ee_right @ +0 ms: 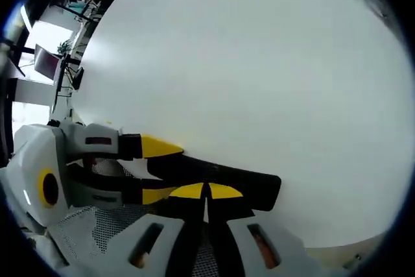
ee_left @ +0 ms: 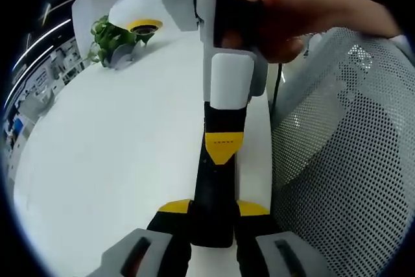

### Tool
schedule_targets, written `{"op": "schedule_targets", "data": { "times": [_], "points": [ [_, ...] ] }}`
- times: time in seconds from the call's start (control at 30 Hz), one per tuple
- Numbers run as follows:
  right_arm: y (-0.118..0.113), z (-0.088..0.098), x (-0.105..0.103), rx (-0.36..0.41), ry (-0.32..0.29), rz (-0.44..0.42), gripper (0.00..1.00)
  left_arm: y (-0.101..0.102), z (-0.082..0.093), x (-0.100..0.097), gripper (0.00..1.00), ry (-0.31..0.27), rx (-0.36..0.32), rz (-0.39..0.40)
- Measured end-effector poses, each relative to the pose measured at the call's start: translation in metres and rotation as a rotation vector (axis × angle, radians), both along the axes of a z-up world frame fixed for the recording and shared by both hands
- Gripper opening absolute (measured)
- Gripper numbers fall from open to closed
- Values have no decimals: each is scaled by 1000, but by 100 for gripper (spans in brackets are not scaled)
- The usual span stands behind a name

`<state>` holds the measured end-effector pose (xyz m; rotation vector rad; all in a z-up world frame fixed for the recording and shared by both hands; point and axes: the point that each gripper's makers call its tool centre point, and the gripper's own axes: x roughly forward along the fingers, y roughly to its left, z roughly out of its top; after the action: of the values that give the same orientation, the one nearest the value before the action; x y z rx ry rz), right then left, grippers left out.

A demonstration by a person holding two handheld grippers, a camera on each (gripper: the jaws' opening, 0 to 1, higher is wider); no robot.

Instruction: Press the specified remote control buttons in sequence, fully releasing each button before pressing the next.

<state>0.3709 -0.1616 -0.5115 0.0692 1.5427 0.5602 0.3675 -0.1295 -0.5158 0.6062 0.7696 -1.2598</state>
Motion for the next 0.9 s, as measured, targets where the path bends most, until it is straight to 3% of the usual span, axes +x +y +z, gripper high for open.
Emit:
{"op": "schedule_targets", "data": {
  "times": [0.3, 0.43, 0.7, 0.9],
  "points": [
    [0, 0, 0, -43, -16, 14, 0, 0, 0, 0, 25, 2, 3, -1],
    [1, 0, 1, -107, -71, 106, 0, 0, -1, 1, 25, 2, 6, -3],
    [-2, -1, 2, -61, -62, 56, 0, 0, -1, 1, 25, 1, 4, -2],
    [0, -2, 3, -55, -76, 83, 0, 0, -1, 0, 25, 0, 1, 0]
  ]
}}
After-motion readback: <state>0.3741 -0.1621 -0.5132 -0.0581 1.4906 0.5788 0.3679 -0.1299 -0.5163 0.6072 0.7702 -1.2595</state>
